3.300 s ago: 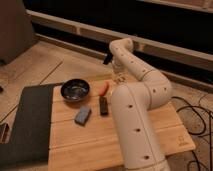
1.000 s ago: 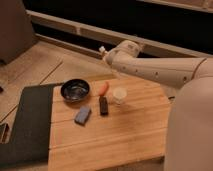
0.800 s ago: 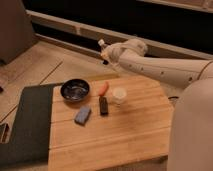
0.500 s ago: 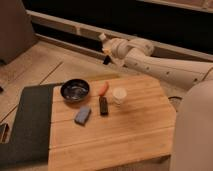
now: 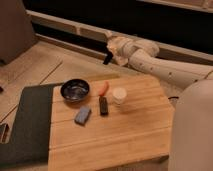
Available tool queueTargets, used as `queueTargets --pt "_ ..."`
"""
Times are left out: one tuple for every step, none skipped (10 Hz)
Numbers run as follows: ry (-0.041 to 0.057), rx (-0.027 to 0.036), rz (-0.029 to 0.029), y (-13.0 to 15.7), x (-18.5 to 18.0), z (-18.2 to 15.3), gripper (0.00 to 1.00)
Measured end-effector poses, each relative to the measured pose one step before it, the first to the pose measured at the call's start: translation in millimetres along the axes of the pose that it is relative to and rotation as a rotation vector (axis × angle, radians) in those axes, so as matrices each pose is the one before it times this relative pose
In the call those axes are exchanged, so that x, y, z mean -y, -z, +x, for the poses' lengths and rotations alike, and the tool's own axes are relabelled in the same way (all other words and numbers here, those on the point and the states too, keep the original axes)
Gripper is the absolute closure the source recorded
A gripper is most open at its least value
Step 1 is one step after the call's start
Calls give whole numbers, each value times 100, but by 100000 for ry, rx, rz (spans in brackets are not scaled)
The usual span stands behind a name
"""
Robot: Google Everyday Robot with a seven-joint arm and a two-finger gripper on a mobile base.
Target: Stand the bottle upright
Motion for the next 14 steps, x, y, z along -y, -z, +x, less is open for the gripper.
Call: queueTargets --pt "-2801 2720 -1843 -713 -741 339 100" --pt "-2939 3135 -2894 -563 -1141 450 100" --pt "-1902 2198 -2851 -240 -1104 364 100" --pt "-2857 3282 -8094 -344 -3016 848 100" --pt "-1263 1052 -8280 -372 -2867 747 100" --pt "-723 -472 -8027 -49 -2223 813 100" --pt "390 -2207 -9078 389 -1598 758 100" --pt "1755 -2232 -5405 592 -221 96 100" --pt "2286 -1604 -3109 718 443 -371 100" --pt "4138 -1779 -2000 1281 1341 -842 100" --pt "6071 -610 -18 1816 2333 -1591 100" --pt "5564 1360 1228 1690 2494 -1671 100" --pt "3367 2573 2241 1470 2214 -1106 100" --pt "641 3163 3272 1206 1982 -320 100"
